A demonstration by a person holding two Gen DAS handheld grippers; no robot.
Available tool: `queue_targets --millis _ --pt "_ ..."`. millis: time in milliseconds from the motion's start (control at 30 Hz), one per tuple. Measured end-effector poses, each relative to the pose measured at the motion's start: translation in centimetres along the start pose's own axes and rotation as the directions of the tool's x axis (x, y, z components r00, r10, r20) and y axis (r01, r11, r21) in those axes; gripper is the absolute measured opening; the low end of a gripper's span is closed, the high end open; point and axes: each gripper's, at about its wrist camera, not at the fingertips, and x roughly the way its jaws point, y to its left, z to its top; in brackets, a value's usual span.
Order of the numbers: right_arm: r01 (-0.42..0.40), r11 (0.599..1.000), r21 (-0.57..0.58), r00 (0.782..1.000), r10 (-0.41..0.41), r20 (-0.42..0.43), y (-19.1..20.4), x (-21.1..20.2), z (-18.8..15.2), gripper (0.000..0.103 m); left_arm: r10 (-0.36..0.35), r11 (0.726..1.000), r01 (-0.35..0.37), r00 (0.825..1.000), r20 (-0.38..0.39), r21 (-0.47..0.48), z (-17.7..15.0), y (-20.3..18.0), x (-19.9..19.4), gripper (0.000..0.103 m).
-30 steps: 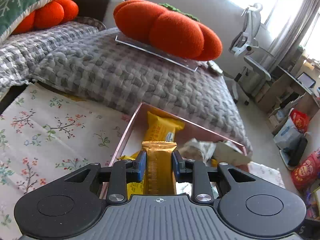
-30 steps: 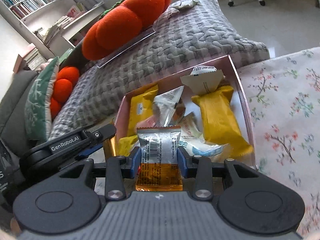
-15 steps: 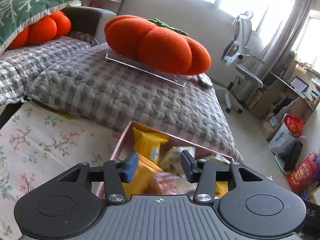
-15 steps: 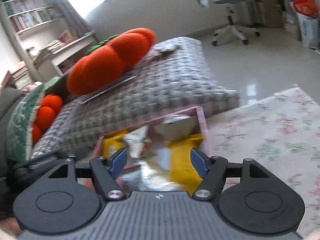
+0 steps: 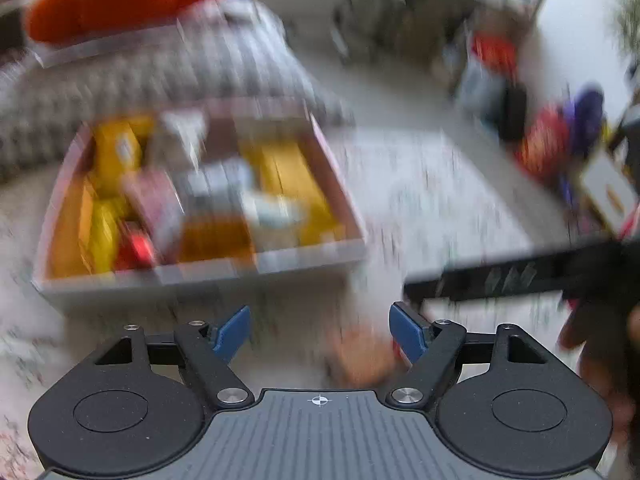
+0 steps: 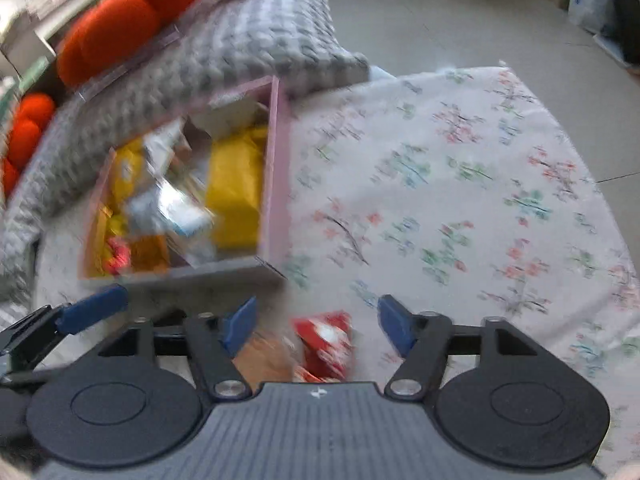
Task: Organize snacks
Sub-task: 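Grasp the wafer cake with the left gripper while the right grasps the red candy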
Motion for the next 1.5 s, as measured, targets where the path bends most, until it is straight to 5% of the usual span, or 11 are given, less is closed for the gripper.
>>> queue_targets --millis 267,533,667,867,1500 --pt "-0.033 0.999 0.000 0.998 0.033 -0.044 -1.3 0.5 -1.3 0.055 -0.042 0.992 0.041 0.999 0.000 0.115 -0.6 -1.2 0.9 0.076" --pt "-0.033 0.998 -0.060 0.995 0.027 -0.097 -0.1 1.6 -2.0 0.041 0.007 0.961 0.000 1.000 -0.027 0.277 -1.9 -2.7 2.7 0.074" --pt "-0.023 0.997 -0.080 0.995 0.015 -0.098 0.2 2.0 -2.1 0.028 0.002 0.956 -0.001 1.000 -0.002 0.293 -2.1 -2.7 3.3 0.071" --pt "-0.006 0.996 -0.087 0.998 0.000 -0.059 0.4 1.8 -1.8 0.028 0.016 0.954 -0.022 1.000 0.023 0.299 -2.1 -2.8 4.1 0.032" --pt "0.054 0.998 -0.029 0.998 -0.053 0.030 0.0 1.3 -0.5 0.027 -0.013 0.973 -0.013 0.994 0.110 0.231 -0.1 -1.1 0.4 0.032"
